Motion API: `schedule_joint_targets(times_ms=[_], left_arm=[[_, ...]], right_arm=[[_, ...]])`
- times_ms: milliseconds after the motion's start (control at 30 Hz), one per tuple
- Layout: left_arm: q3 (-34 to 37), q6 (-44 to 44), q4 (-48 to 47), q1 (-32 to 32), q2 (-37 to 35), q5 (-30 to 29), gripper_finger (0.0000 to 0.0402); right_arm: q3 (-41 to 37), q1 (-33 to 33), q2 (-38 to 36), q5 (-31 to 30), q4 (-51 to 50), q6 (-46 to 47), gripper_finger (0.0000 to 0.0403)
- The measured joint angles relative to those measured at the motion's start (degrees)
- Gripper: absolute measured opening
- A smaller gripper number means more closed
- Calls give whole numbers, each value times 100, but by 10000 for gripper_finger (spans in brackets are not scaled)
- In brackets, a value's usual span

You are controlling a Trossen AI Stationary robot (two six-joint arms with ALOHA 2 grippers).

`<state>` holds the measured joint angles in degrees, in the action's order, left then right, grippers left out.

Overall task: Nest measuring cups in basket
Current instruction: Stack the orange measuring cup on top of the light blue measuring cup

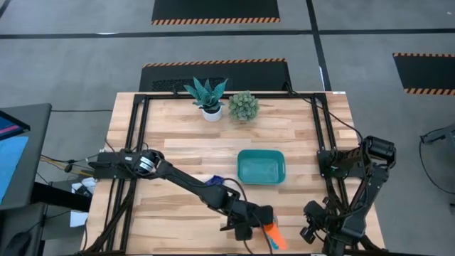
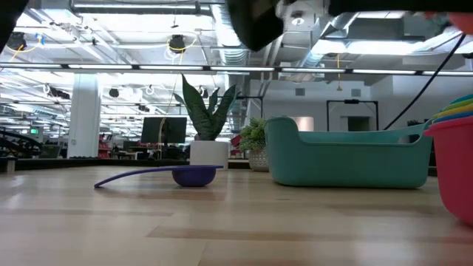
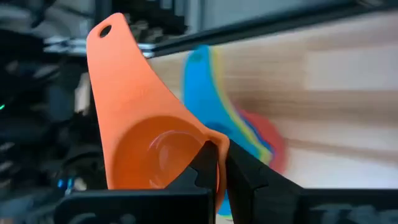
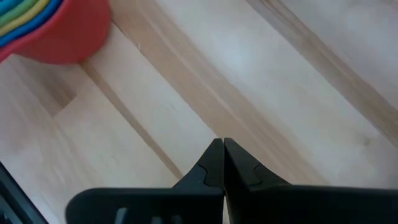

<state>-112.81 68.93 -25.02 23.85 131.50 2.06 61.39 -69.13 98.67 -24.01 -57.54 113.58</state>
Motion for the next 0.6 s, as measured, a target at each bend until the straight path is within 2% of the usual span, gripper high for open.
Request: schedule_joint_targets(times_ms=[67,433,600], left_arm=[[7,265,-163,-1,0,29,0],[9,549,-229,-219,-2,35,0],[9,572,-228,-234,-2,545,0]], right_arm=[[0,-25,0,3,6,4,13],[0,-23,0,5,13,46,13],[2,-23,0,6,16,16,13]])
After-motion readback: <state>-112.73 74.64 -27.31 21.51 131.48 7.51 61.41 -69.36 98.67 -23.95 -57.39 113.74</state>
